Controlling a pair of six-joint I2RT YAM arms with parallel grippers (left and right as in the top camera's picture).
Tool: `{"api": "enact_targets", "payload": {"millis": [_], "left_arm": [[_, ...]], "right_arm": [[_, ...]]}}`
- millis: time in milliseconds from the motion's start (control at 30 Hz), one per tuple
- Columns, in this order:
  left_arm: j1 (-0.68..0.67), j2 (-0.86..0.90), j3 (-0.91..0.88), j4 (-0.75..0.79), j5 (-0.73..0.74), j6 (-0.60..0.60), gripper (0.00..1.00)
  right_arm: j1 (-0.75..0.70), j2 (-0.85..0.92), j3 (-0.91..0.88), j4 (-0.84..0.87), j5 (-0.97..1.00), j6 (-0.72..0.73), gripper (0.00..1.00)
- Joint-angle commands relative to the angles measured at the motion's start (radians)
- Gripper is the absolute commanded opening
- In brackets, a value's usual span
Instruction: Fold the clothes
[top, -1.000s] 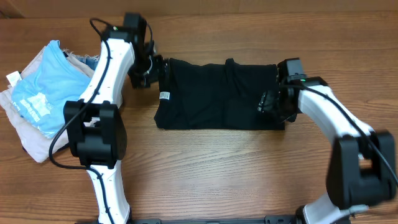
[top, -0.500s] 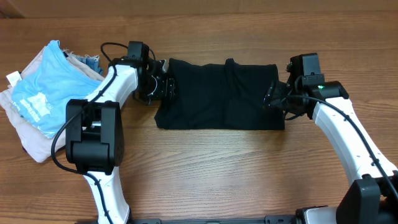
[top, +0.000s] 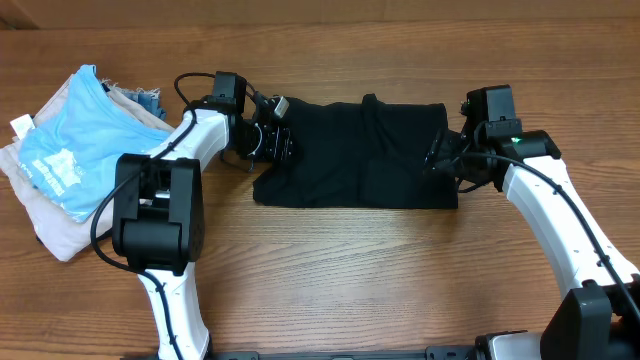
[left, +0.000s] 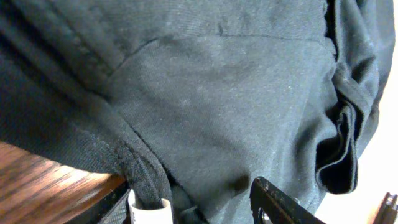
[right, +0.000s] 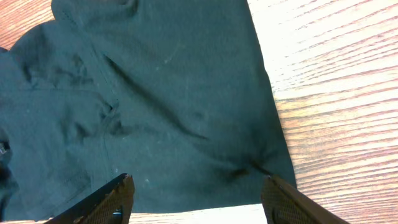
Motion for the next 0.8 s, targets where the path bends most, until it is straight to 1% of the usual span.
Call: {"api": "enact_targets", "payload": {"millis": [0,33,67,133,233,300,400,433,500,567,667,700,767], "left_arm": [[-0.018,0.088,-0.051,0.003,-0.066,0.011,0.39],[-0.019,0.088,-0.051,0.001,-0.053,0.034,0.31],[-0.019,0.088,-0.051,0.001,-0.037,0.050,0.21],[-0.018,0.087,-0.039,-0.021,-0.025,0.049,0.04],[-0.009,0.085,0.023,-0.118,-0.006,0.026,0.04],[0.002,0.074,0.114,-0.256,-0.039,0.026,0.04],[0.024,0.053,0.314,-0.523,-0.174,0.055,0.04],[0.029,0.052,0.373,-0.592,-0.198,0.061,0.04],[0.032,0.051,0.464,-0.686,-0.230,0.060,0.04],[0.033,0.051,0.571,-0.785,-0.300,0.043,0.04],[0.037,0.051,0.793,-0.939,-0.459,0.003,0.04],[0.032,0.051,0.855,-0.969,-0.481,0.004,0.04],[0.002,0.051,0.913,-0.997,-0.506,0.004,0.04]], "right_arm": [[-0.003,-0.002,0.005,0.007,-0.002,-0.003,0.69],[-0.003,-0.002,0.005,0.007,-0.002,-0.003,0.69],[-0.003,-0.002,0.005,0.007,-0.002,-0.003,0.69],[-0.003,-0.002,0.005,0.006,0.002,-0.003,0.68],[-0.003,-0.002,0.005,0.007,0.012,-0.003,0.69],[-0.003,-0.002,0.005,0.007,0.021,-0.003,0.66],[-0.003,-0.002,0.005,0.007,0.021,-0.003,0.66],[-0.003,-0.002,0.005,0.008,0.021,-0.003,0.66],[-0.003,-0.002,0.005,0.008,0.021,-0.003,0.65],[-0.003,-0.002,0.005,0.010,0.020,-0.002,0.65],[-0.003,-0.002,0.005,0.010,0.019,0.001,0.65],[-0.003,-0.002,0.005,0.010,0.019,0.002,0.65],[-0.003,-0.002,0.005,0.010,0.019,0.005,0.65]]}}
